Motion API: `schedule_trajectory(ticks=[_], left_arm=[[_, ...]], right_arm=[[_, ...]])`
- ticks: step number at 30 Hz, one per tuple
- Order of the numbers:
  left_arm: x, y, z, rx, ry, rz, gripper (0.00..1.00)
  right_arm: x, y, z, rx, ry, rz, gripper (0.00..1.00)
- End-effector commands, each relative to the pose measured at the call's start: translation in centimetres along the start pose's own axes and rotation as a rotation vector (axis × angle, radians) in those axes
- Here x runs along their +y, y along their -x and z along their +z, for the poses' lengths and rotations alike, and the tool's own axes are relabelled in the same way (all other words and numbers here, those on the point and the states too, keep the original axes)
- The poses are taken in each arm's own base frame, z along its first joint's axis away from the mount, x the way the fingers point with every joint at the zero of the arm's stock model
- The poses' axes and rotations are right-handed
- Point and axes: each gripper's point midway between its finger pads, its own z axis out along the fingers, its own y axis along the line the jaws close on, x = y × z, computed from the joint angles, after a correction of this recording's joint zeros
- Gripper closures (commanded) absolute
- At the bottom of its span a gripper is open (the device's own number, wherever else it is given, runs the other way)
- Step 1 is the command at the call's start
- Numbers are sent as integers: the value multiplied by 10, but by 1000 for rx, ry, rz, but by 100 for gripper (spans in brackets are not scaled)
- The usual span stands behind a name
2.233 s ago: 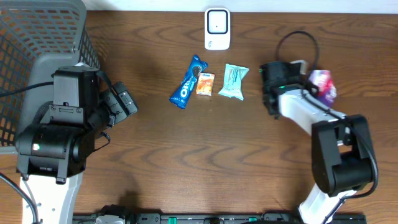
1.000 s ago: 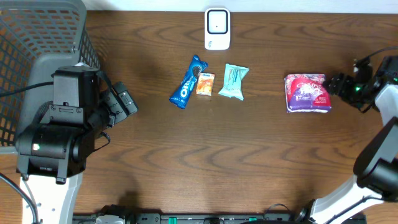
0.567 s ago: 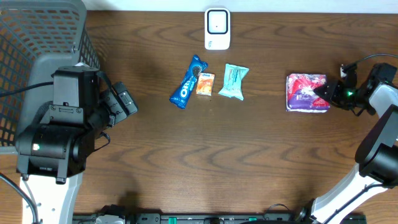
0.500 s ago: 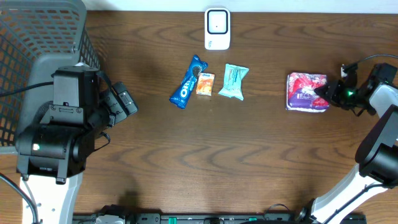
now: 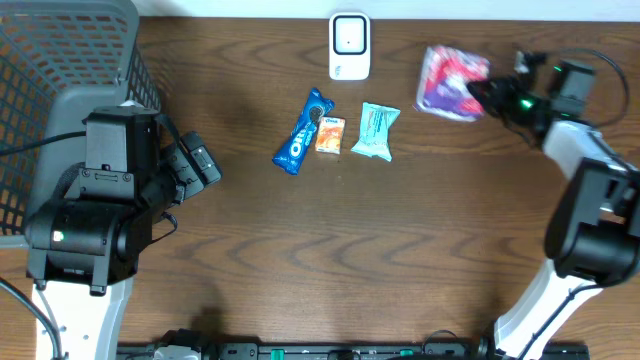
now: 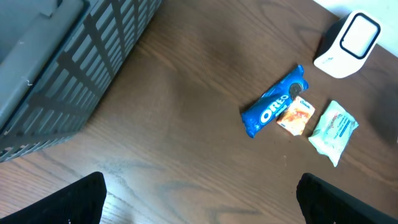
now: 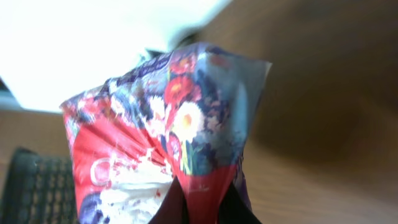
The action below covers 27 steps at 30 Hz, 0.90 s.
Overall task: Scan the item barcode
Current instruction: 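Hold the purple pack up in front of the scanner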
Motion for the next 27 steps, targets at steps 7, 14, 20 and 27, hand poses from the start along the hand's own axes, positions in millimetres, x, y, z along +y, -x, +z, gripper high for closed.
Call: schedule_trajectory(ticks=[7, 14, 20, 27], left_arm=[[2, 3, -1, -9, 12, -1, 2], [2, 3, -1, -9, 12, -1, 2], [2, 3, -1, -9, 12, -1, 2], [2, 3, -1, -9, 12, -1, 2]], right_arm=[[89, 13, 81, -357, -26, 183, 99], [137, 9, 102, -551, -119, 22, 99], [150, 7, 104, -618, -190, -31, 99], [142, -1, 133, -564, -171, -28, 99]])
